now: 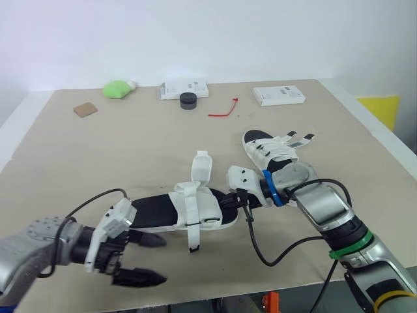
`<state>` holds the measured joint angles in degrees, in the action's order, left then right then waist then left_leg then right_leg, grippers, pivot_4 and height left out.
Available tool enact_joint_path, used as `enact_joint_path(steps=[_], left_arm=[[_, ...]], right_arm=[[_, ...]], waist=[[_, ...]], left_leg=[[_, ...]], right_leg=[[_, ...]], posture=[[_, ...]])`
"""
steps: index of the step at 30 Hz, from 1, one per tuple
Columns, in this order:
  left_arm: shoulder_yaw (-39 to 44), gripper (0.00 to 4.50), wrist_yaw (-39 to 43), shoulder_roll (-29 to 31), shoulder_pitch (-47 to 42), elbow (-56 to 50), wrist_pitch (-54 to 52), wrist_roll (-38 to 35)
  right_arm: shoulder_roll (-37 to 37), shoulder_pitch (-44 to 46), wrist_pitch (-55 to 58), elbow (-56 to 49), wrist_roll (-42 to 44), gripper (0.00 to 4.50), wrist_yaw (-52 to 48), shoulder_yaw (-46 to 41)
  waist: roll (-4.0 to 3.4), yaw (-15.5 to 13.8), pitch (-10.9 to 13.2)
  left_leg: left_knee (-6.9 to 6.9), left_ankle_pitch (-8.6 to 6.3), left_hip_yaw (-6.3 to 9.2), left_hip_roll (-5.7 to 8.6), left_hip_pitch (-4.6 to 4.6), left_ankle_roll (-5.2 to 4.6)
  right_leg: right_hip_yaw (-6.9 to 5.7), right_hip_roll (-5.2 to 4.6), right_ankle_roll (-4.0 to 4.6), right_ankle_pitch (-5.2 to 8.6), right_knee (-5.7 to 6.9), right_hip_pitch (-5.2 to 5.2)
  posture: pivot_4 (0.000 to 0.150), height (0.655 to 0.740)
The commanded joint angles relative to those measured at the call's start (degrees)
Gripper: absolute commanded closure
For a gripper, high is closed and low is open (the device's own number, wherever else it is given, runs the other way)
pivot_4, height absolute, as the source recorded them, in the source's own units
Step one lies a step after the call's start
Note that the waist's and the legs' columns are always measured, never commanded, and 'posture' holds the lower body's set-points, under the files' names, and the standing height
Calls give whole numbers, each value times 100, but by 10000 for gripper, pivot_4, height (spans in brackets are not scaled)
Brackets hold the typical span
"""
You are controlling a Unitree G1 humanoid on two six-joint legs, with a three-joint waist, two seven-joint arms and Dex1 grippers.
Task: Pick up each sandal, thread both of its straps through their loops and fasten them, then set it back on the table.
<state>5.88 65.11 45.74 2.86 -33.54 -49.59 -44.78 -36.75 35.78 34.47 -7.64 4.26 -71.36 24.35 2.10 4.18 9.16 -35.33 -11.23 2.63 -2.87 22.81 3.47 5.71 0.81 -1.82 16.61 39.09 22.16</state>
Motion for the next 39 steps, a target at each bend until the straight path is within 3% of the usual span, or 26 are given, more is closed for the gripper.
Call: enact_joint_path(steps=[1, 13, 25, 34, 39], left_arm=[[-117, 517, -542, -300, -163, -72, 185, 51], [-456, 517, -478, -99, -437, 202, -661, -746], [-1141, 517, -836, -583, -1352, 842, -554, -364], [-1247, 517, -779, -704, -1724, 935, -850, -605], [-1107, 23021, -605, -536, -1687, 852, -1174, -1043]], right_arm=[[-28, -310, 178, 113, -44, 45000, -197, 519], [-68, -329, 258, 30, -16, 45000, -178, 466], [-159, -477, 406, -182, 37, 45000, -102, 395], [-132, -424, 406, -141, 38, 45000, -82, 396], [-128, -429, 412, -136, 57, 45000, -63, 389]], waist=[[6, 0, -4], [-1, 4, -6], [0, -2, -8], [0, -1, -7], [0, 0, -7]], left_leg=[[0, 0, -1, 1, 0, 0], [2, -24, -1, 2, 2, 4], [0, -30, 2, 8, 2, 2], [-4, -30, 2, 11, 2, 2], [-3, -30, 2, 10, 2, 2]], right_leg=[[1, 0, -1, 0, 0, -1], [4, 3, -30, 8, 0, 0], [3, 1, -33, 14, -2, -7], [5, 0, -37, 12, -2, -9], [5, 0, -37, 12, -2, -8]], posture=[[1500, 7400], [1500, 7400], [1500, 7400], [1500, 7400], [1500, 7400]])
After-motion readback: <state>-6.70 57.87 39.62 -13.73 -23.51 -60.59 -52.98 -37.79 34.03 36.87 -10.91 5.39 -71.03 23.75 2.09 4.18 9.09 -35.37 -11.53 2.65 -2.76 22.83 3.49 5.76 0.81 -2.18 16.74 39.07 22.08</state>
